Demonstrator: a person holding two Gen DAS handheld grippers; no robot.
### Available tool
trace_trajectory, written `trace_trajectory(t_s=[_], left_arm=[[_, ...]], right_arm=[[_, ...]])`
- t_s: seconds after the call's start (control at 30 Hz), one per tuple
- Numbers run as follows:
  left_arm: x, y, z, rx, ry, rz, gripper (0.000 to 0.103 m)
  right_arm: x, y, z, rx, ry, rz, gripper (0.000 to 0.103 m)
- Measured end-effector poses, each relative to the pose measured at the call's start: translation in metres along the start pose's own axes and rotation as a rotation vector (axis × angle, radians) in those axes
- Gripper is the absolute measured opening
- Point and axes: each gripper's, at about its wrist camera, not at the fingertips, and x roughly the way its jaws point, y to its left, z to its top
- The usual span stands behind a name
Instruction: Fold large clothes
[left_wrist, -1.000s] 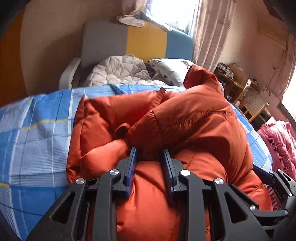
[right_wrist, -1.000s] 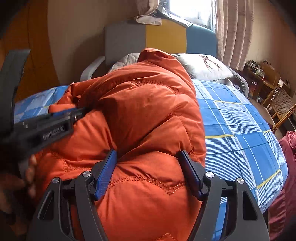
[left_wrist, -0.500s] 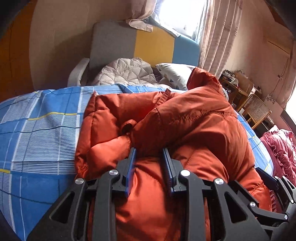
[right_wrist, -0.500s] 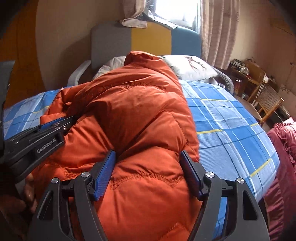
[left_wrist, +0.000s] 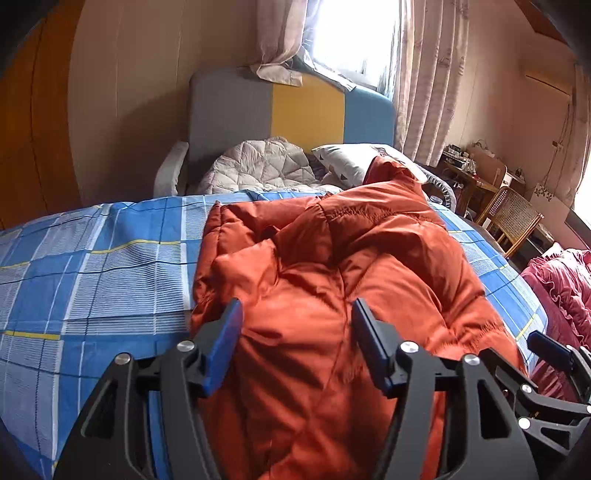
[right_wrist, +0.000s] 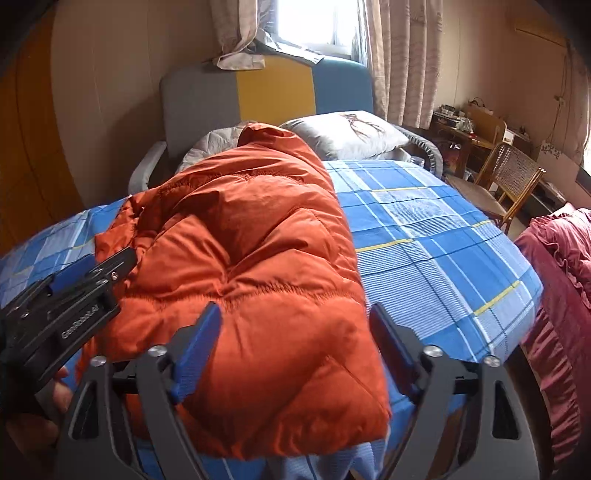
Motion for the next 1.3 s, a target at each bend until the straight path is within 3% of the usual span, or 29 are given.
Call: trace_trajectory(t_s=[0.13, 0.4, 0.6, 1.3], left_arm=[[-0.016, 0.000, -0.006, 0.014, -0.013, 0.010, 0.069], [-0.055, 0.001, -0.026, 0.020, -0.048, 0.029, 0.088], [-0.073, 0.004, -0.042, 0.013, -0.051, 0.041, 0.099], [-0.097, 0.010, -0.057, 0.020, -0.044, 0.085, 0.101]], right_arm=[[-0.014, -0.004, -0.005, 0.005, -0.018, -0.012, 0.091], [-0.041, -0.008, -0.015, 0.021, -0.052, -0.067, 0.099], [-0.058, -0.009, -0.024, 0.026, -0.073, -0.082, 0.099], [-0.068, 0.002, -0.037, 0.016, -0.079, -0.069, 0.099]])
